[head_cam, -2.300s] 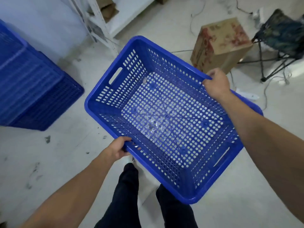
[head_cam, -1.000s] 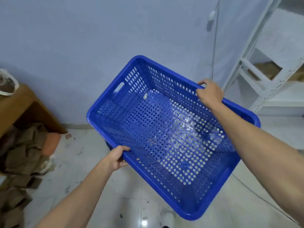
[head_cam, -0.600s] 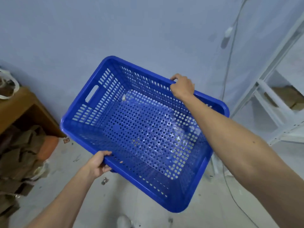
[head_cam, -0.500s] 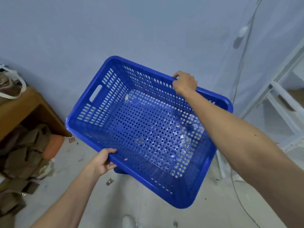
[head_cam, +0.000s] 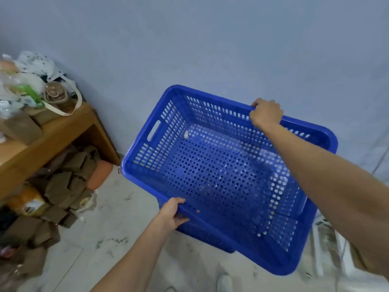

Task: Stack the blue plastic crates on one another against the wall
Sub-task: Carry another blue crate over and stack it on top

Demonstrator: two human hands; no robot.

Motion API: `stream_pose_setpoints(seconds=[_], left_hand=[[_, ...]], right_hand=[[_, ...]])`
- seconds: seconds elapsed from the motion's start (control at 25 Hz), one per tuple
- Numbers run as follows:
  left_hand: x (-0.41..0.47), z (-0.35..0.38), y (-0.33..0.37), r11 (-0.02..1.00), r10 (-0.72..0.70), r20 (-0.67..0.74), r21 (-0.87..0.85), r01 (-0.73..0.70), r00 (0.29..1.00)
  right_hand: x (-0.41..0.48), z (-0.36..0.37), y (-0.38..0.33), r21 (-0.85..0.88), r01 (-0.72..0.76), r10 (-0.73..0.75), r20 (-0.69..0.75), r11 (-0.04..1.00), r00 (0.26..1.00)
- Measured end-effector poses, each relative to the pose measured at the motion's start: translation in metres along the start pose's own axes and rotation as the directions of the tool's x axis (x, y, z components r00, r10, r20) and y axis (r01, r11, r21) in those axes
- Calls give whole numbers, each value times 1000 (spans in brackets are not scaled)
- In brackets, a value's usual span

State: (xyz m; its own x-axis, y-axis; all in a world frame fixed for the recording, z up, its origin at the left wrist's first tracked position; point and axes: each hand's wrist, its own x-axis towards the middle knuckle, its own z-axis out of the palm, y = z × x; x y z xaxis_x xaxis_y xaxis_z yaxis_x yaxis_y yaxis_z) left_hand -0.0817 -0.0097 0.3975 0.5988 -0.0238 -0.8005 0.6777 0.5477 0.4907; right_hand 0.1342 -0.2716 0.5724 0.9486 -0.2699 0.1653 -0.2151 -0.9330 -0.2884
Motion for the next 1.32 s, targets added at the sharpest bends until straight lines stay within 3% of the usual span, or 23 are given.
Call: stream_pose_setpoints(seconds=[0.44,0.68,0.88,1.16,1.32], left_hand=[[38,53,-22,996,3,-151,-91,-17,989],[47,79,-10,999,0,-221,-37,-8,975],[58,83,2,999,4,-233,-52,-16,972],[67,95,9,1000,1,-253,7,1,967],[58,103,16,997,-18,-214,71,33,977]], right_hand=[[83,54,12,-19,129,-125,139,991,982],[119,84,29,-39,192,-180,211,981,961],[142,101,40,4,278,-261,363,960,895],[130,118,43,22,428,-399,405,904,823],[84,127,36,133,531,-525,474,837,707]])
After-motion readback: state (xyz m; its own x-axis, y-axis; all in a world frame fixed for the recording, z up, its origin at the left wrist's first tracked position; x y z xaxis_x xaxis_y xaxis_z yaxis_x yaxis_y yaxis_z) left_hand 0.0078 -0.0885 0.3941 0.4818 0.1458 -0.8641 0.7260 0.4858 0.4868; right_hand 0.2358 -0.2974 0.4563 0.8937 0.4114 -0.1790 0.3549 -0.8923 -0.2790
